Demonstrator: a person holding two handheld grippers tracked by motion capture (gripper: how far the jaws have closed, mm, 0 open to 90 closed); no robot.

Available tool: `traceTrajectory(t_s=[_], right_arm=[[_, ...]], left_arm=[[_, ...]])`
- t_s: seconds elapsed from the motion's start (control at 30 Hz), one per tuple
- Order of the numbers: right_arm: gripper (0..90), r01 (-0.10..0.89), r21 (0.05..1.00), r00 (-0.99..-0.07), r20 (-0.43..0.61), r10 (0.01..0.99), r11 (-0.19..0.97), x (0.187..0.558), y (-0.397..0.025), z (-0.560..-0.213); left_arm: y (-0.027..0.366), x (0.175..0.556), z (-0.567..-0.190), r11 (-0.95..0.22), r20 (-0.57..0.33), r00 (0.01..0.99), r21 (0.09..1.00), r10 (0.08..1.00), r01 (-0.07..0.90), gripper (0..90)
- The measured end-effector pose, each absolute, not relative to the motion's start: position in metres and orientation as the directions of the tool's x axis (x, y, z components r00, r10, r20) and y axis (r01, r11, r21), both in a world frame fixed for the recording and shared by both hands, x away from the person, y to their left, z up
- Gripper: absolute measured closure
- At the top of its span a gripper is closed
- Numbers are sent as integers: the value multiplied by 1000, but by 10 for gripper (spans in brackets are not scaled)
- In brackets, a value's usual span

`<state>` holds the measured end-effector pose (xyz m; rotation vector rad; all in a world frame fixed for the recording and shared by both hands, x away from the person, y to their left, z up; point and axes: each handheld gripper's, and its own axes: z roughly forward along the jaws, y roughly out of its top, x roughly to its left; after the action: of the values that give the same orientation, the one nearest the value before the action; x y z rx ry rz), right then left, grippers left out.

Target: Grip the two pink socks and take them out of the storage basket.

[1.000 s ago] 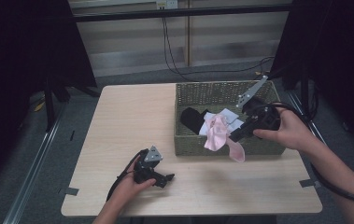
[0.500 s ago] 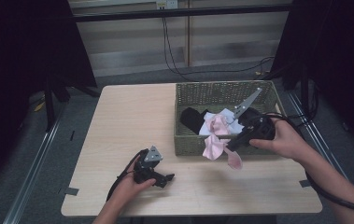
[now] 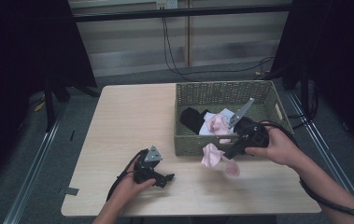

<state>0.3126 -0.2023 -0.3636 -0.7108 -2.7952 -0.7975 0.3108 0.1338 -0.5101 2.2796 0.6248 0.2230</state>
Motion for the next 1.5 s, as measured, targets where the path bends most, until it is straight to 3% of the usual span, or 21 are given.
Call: traceTrajectory(t_s=[0.27,0.63,0.93,1.5], right_arm=[[709,489,473,-872,246,423,733,311,-205,-359],[577,524,529,-838,183,514,668,334,-213,-341],[506,597,489,-768,116,630,637,375,-213,-357],[440,678,453,-690,123,713,578,426,-212,-400]], left_arm=[[134,311,-510,-599,-29,865,709,501,371,35],[133,311,-510,-591,-31,862,715,505,373,35],[133,311,-510,-592,-31,862,715,505,373,35],[133,311,-510,-594,-29,863,714,504,370,35]])
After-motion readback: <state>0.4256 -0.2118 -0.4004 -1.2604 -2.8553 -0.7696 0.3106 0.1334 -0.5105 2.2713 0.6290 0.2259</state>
